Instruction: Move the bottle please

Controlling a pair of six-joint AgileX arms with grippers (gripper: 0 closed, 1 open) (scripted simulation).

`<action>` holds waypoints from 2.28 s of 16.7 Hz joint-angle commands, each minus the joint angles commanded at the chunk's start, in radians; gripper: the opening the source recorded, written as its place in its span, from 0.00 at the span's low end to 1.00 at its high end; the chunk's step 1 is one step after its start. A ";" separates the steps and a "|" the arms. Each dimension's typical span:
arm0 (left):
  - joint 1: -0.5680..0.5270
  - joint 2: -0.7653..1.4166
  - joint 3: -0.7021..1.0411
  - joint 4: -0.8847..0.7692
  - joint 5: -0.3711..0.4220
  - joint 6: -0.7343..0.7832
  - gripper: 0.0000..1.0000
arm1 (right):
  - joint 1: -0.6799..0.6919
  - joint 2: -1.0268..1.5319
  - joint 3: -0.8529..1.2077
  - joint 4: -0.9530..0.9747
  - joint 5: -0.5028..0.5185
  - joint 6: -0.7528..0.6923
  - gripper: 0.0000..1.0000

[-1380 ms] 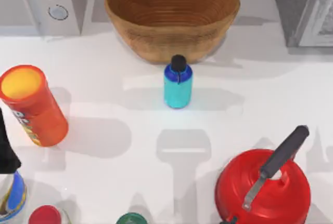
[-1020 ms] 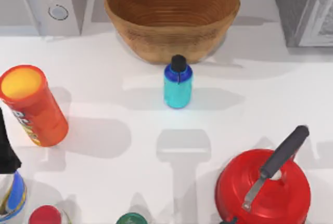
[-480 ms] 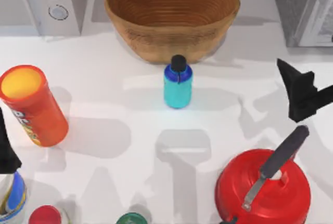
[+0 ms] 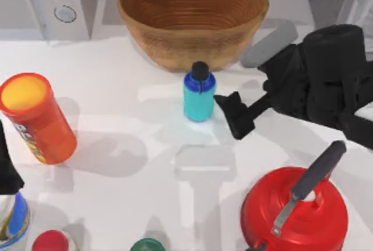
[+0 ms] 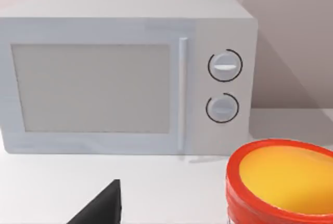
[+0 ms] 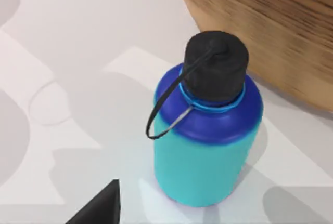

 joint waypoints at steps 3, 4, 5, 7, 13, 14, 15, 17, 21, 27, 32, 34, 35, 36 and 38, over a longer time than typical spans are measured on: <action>0.000 0.000 0.000 0.000 0.000 0.000 1.00 | 0.005 0.097 0.018 0.028 -0.037 -0.016 1.00; 0.000 0.000 0.000 0.000 0.000 0.000 1.00 | 0.005 0.108 0.017 0.031 -0.043 -0.018 1.00; 0.000 0.000 0.000 0.000 0.000 0.000 1.00 | 0.005 0.110 0.017 0.031 -0.043 -0.018 1.00; 0.000 0.000 0.000 0.000 0.000 0.000 1.00 | 0.005 0.110 0.017 0.031 -0.043 -0.018 1.00; 0.000 0.000 0.000 0.000 0.000 0.000 1.00 | 0.010 0.187 0.103 0.025 -0.040 -0.014 1.00; 0.000 0.000 0.000 0.000 0.000 0.000 1.00 | 0.014 0.222 0.135 0.028 -0.036 -0.012 1.00; 0.000 0.000 0.000 0.000 0.000 0.000 1.00 | 0.019 0.260 0.168 0.033 -0.032 -0.008 1.00; 0.000 0.000 0.000 0.000 0.000 0.000 1.00 | 0.031 0.340 0.232 0.052 -0.020 0.000 1.00; 0.000 0.000 0.000 0.000 0.000 0.000 1.00 | 0.048 0.476 0.307 0.115 -0.004 0.008 1.00; 0.000 0.000 0.000 0.000 0.000 0.000 1.00 | 0.048 0.510 0.312 0.141 -0.002 0.008 1.00; 0.000 0.000 0.000 0.000 0.000 0.000 1.00 | 0.048 0.510 0.312 0.141 -0.002 0.008 0.62; 0.000 0.000 0.000 0.000 0.000 0.000 1.00 | 0.048 0.510 0.312 0.141 -0.002 0.008 0.47; 0.000 0.000 0.000 0.000 0.000 0.000 1.00 | 0.048 0.510 0.312 0.141 -0.002 0.008 0.40; 0.000 0.000 0.000 0.000 0.000 0.000 1.00 | 0.048 0.510 0.312 0.141 -0.002 0.008 0.32; 0.000 0.000 0.000 0.000 0.000 0.000 1.00 | 0.048 0.510 0.312 0.141 -0.002 0.008 0.17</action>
